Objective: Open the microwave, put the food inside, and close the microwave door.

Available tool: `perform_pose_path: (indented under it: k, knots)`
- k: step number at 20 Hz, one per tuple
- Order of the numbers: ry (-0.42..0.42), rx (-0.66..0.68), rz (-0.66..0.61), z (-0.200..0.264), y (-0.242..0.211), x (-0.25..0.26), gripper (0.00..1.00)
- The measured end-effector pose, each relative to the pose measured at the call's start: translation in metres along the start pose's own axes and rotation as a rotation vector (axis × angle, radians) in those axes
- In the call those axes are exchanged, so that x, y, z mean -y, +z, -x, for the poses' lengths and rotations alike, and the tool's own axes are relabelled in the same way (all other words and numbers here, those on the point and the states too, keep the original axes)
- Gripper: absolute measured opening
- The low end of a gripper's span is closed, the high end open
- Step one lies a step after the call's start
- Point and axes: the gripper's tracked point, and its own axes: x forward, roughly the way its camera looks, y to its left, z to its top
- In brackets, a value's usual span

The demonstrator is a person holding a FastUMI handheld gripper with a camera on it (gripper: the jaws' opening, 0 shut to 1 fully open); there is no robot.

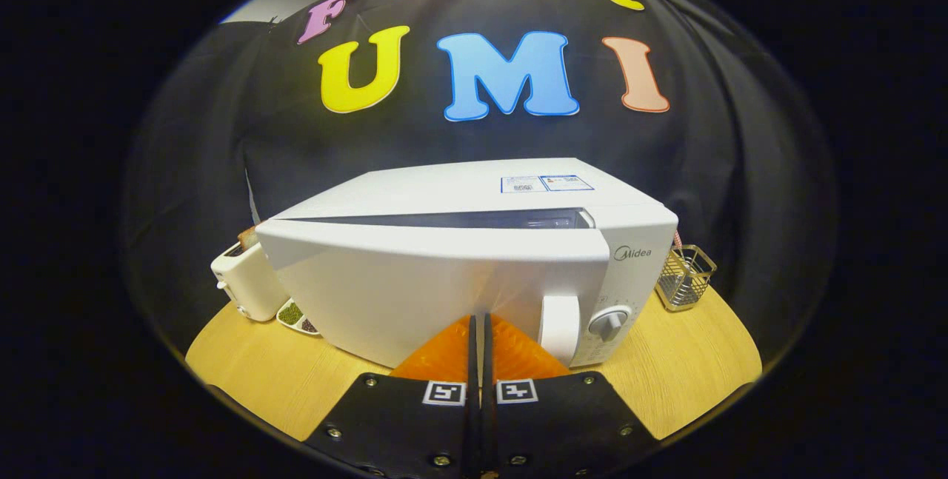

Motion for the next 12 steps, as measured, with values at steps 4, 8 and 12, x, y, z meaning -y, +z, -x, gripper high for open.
perform_pose_path:
  k: [4, 8, 12]
  knots:
    - [-0.044, 0.016, 0.002, -0.015, 0.006, 0.005, 0.01]
    - [-0.043, 0.020, 0.010, -0.025, 0.007, 0.008, 0.01]
    - [-0.058, 0.022, 0.064, -0.018, 0.003, 0.005, 0.03]
